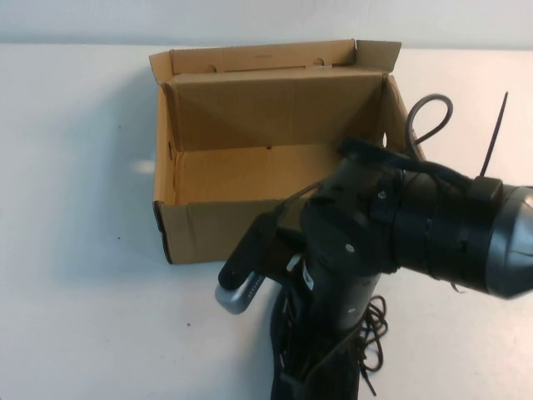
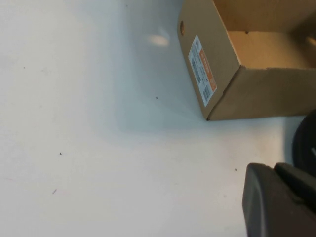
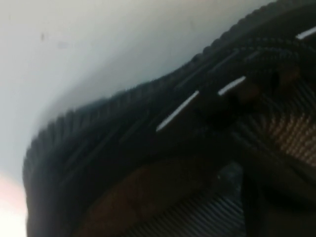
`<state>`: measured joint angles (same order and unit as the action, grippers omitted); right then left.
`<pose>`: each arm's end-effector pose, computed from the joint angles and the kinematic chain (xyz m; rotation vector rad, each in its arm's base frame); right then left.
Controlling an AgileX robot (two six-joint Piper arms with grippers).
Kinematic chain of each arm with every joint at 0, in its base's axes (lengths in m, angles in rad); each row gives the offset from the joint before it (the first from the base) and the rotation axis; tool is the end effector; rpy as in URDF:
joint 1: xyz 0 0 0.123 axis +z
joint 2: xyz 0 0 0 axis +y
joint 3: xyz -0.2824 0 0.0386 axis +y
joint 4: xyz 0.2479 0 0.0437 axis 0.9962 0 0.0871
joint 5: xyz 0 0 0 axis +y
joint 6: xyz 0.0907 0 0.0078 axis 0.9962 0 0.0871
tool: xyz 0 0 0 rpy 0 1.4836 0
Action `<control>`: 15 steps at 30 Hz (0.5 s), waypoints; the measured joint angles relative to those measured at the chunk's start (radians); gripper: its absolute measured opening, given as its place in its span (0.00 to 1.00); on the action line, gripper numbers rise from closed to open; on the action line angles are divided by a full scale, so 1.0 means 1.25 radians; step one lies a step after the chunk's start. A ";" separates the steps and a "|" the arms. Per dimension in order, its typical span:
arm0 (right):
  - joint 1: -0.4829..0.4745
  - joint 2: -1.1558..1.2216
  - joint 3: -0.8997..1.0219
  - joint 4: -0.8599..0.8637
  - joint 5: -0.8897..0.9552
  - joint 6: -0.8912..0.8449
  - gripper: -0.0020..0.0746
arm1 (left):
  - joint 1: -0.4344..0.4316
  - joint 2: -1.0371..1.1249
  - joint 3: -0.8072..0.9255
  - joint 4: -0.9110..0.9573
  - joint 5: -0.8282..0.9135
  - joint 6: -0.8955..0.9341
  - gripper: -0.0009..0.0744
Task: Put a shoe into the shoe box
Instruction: Pick up the shoe from the table
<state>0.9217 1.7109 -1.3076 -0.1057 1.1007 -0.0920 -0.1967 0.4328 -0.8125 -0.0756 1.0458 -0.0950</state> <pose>0.2104 0.2631 0.2506 -1.4897 2.5591 -0.0407 0.0478 -0.0156 0.3592 0.1070 2.1559 -0.2615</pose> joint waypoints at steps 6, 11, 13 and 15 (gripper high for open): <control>0.000 -0.001 -0.093 0.056 0.099 0.000 0.02 | 0.000 0.000 0.000 -0.010 0.027 0.050 0.01; 0.000 -0.016 -0.217 0.185 0.107 0.000 0.02 | 0.000 0.000 0.000 -0.079 0.030 0.172 0.01; 0.000 -0.020 -0.272 0.233 0.107 0.005 0.02 | 0.000 0.000 -0.005 -0.110 0.035 0.226 0.05; 0.000 -0.023 -0.323 0.251 0.110 0.018 0.02 | 0.000 0.000 -0.016 -0.138 0.035 0.263 0.13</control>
<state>0.9217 1.6825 -1.7116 0.2084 1.2380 -0.0690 -0.1967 0.4328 -0.8319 -0.2485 1.0896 0.2337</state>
